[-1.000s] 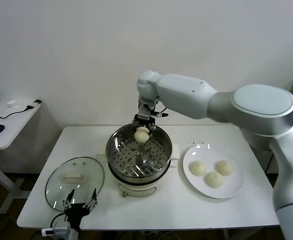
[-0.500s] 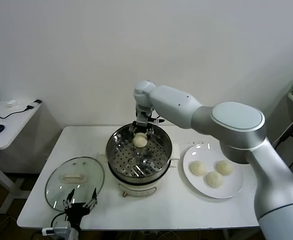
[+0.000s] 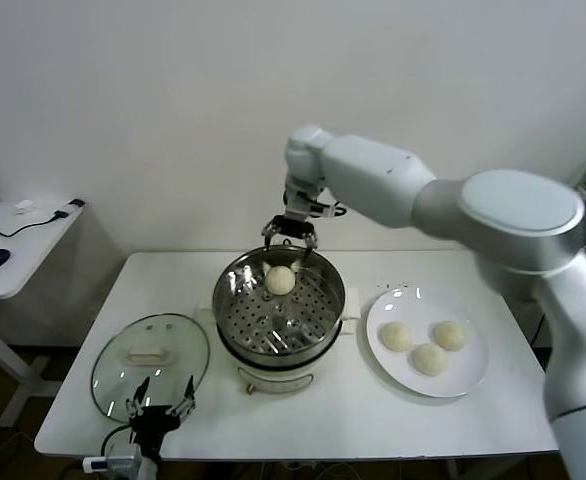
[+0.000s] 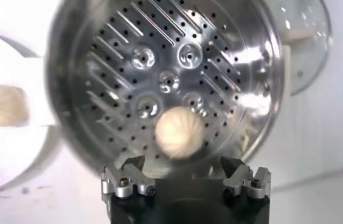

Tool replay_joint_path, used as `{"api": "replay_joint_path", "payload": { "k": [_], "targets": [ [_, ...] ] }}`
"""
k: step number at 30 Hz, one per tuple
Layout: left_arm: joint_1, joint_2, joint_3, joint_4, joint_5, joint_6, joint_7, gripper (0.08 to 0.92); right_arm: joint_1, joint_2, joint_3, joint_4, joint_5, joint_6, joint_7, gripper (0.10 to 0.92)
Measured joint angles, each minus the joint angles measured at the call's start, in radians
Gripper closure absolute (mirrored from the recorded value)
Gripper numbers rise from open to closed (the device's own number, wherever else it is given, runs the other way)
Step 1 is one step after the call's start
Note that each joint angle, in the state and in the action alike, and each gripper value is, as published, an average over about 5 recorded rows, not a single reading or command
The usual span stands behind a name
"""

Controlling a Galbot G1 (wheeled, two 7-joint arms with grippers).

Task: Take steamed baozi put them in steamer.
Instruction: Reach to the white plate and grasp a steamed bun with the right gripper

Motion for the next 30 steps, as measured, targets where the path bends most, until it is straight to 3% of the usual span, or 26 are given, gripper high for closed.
{"api": "replay_joint_path", "payload": {
  "k": [9, 16, 30],
  "targets": [
    [-0.004, -0.005, 0.001, 0.000, 0.001, -0.002, 0.000, 0.177, 0.171, -0.289, -0.280, 0.288, 0.198, -0.347, 0.075, 0.203],
    [-0.004, -0.010, 0.001, 0.000, 0.001, -0.001, 0.001, 0.177, 0.159, -0.425, -0.365, 0.446, 0.318, -0.592, 0.164, 0.203],
    [-0.002, -0.020, -0.008, 0.009, 0.003, -0.002, 0.002, 0.177, -0.118, -0.474, -0.253, 0.421, 0.328, -0.844, 0.285, 0.203]
  ]
}}
